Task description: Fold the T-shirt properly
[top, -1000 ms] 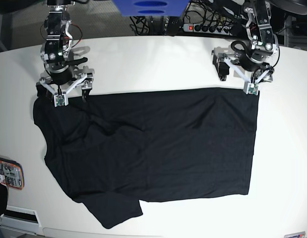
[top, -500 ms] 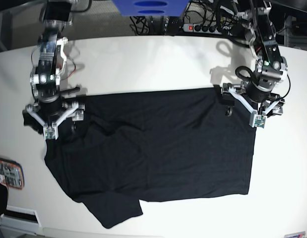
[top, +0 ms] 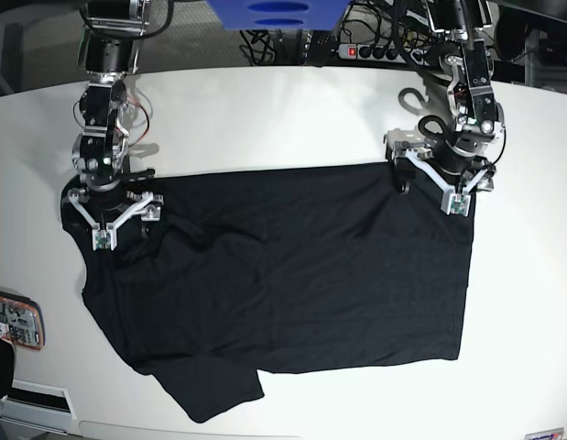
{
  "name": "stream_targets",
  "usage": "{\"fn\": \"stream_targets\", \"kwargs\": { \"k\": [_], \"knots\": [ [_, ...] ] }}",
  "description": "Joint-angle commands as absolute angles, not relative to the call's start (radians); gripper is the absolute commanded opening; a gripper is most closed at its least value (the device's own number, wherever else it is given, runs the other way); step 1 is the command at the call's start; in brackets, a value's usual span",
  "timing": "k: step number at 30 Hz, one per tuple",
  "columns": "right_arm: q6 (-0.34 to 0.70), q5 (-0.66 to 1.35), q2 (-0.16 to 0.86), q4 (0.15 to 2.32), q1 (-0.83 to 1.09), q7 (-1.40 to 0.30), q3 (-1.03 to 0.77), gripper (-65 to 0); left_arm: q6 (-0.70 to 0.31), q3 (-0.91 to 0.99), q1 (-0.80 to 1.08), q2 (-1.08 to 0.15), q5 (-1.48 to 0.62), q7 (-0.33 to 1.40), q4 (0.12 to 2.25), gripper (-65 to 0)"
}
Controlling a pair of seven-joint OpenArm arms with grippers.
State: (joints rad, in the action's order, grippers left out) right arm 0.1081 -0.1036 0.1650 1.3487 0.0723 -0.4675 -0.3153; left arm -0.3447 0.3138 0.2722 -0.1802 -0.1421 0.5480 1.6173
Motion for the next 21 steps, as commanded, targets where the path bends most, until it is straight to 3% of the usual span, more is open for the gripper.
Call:
{"fn": "stream_targets", "kwargs": {
  "k": [1, 6, 21],
  "knots": [
    [0.111, -0.124, 0.171, 1.351, 0.094, -0.506, -0.323, 0.0, -0.348, 0.308, 0.278, -0.183, -0.139, 0.573, 1.623, 0.0],
    [0.111, -0.122, 0.171, 1.408, 0.222, -0.458, -0.325, 0.0, -0.348, 0.315, 0.360, -0.183, -0.148, 0.572, 1.667, 0.0],
    [0.111, -0.122, 0.139, 1.420, 0.357, -0.407, -0.394, 0.0, -0.348, 0.380, 0.507, -0.177, -0.153, 0.570, 1.712, 0.0]
  ]
}}
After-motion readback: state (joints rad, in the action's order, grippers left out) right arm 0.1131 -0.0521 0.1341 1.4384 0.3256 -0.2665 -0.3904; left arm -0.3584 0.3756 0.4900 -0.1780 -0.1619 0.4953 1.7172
